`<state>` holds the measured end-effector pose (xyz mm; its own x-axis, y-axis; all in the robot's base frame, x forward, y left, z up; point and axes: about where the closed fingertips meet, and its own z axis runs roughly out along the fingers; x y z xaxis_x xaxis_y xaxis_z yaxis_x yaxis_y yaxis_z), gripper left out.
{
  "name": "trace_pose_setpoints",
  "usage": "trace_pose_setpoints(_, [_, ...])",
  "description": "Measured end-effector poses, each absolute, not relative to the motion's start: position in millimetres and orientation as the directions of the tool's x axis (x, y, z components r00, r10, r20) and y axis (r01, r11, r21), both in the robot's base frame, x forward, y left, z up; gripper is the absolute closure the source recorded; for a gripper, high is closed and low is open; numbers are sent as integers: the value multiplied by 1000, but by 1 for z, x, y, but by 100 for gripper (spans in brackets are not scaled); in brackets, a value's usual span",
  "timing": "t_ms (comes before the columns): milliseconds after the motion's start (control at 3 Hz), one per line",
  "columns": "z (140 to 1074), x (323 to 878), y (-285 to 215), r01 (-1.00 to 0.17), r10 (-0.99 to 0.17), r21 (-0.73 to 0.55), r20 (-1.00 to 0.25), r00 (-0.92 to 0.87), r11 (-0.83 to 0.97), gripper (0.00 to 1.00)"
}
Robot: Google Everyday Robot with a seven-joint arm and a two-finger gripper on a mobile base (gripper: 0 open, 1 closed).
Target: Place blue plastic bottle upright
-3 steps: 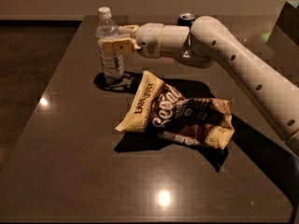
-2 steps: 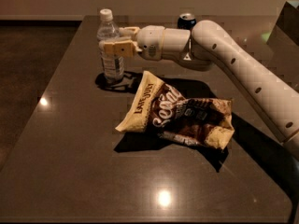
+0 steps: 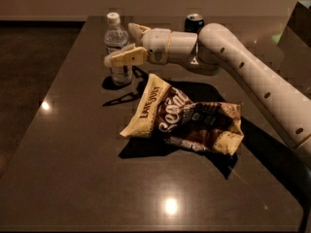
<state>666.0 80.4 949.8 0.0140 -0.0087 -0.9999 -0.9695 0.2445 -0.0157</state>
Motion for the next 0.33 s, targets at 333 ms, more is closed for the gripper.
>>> trace_pose_setpoints(333, [950,666,80,-970,-9,-16,-1000,14,245,0])
